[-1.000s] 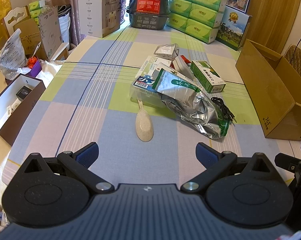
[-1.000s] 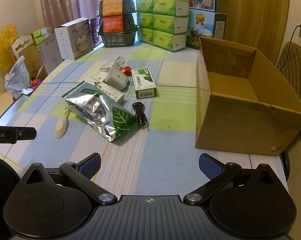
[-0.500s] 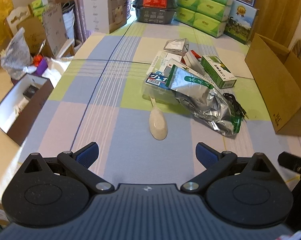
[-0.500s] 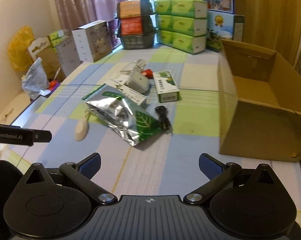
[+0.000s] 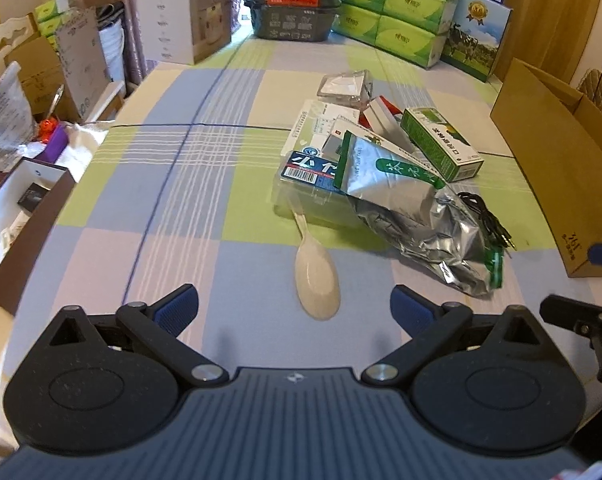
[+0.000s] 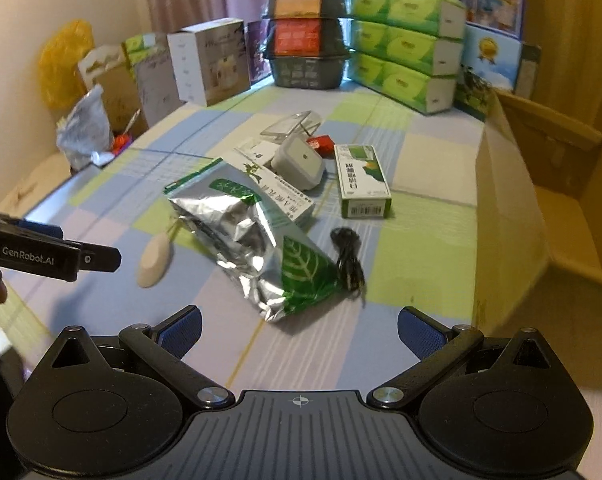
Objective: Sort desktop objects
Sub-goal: 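Grasp the silver foil bag with the right tool while the left tool grasps the beige spoon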
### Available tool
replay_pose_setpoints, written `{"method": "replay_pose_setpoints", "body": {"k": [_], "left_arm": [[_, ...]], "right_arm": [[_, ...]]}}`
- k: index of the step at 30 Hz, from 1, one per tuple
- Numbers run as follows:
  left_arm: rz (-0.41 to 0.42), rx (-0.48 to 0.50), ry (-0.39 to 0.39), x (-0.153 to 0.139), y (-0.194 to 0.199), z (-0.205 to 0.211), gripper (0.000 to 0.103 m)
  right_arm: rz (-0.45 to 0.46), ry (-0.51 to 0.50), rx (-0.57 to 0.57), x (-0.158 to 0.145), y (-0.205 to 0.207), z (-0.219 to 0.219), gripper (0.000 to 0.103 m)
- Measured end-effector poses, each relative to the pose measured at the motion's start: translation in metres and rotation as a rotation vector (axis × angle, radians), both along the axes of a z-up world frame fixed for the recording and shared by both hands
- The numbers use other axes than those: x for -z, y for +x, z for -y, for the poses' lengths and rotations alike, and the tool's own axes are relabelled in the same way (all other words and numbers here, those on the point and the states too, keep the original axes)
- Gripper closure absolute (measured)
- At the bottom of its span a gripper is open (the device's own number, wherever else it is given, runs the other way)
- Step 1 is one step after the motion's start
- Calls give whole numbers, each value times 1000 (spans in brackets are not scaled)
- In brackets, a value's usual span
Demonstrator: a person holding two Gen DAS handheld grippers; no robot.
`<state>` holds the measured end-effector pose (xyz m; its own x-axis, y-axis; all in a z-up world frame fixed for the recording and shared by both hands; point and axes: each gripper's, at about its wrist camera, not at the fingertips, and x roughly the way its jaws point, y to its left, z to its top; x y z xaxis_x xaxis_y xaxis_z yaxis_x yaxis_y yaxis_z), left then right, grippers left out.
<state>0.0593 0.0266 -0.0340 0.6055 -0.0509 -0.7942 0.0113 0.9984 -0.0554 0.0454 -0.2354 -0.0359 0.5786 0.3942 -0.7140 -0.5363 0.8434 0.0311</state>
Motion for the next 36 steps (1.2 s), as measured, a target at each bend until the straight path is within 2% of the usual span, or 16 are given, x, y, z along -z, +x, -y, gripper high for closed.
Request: {"method": "replay_pose_setpoints", "body": {"k": [5,8,11,15,20,24,26,28,30,34,36], "left_arm": [[-18,27,24,18,24,2,11],[-20,56,41,28,34,5,17],[-16,70,47,36,42,6,25],[-11,86,45,45,52,7,30],[0,93,58,51,58,7,48],[0,67,51,48,59,5,79],[-8,50,50,46,57,4,80],[-18,38,42,45,51,4,80],[-28,34,38,44,44,6,80],[-48,35,29,42,22,16,80],[-52,43,27,41,10,22,80]], "right_arm": [[77,-90,-133,15,20,-21,2],[104,-131,-209,24,33,-33,6],[110,-169,-259,34,47,-44,13],[100,-215,-321,49,61,-55,14],[84,-228,-369,63,72,-64,14],[68,-212,-373,67,80,-68,21],[60,-207,-378,67,80,-69,31],[70,-218,-373,66,75,-71,35],[62,-220,-369,63,70,-71,47],[-10,-183,-310,56,56,-63,56],[-57,-154,-248,51,45,-54,56]]}}
